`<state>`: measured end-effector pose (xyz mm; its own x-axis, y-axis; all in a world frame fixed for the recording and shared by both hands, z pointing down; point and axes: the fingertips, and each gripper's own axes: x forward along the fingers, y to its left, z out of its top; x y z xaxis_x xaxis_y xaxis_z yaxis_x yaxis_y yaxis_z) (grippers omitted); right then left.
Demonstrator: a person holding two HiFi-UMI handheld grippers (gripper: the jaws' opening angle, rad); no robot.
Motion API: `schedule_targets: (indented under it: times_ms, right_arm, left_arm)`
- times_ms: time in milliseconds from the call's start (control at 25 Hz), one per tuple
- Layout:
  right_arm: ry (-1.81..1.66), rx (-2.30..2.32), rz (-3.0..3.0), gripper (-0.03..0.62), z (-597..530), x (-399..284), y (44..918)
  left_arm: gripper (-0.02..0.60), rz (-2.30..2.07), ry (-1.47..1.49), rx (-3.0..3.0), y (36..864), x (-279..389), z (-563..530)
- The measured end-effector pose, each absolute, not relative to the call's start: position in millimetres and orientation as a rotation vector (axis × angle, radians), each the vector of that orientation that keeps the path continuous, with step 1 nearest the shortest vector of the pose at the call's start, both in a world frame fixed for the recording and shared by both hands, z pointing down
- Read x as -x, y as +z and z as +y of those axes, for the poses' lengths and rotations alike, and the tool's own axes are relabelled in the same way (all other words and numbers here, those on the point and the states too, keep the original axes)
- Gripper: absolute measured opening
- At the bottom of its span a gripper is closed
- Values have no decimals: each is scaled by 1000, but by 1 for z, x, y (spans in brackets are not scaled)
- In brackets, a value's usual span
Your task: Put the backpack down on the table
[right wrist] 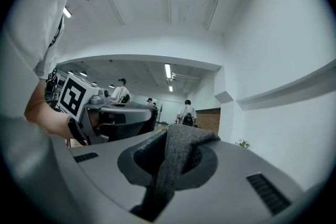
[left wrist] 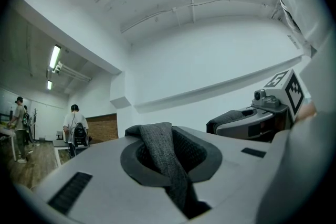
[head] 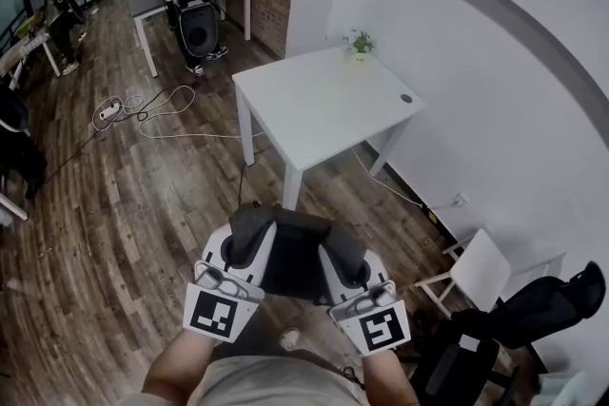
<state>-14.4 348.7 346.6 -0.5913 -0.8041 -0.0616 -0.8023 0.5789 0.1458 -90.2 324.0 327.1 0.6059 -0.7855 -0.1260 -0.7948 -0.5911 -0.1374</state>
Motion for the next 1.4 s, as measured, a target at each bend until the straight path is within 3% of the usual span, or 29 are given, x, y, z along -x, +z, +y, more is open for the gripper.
schedule_targets:
  times_ms: [760,1400]
  right_arm:
    - [-152,-1488,-2742,54,224,7,352]
    - [-364,-1651,-2661,54,64,12,280]
  left_arm:
    - [50,1253,120,2763,335,82,192]
    - [50,1029,147,2756,261,86,33]
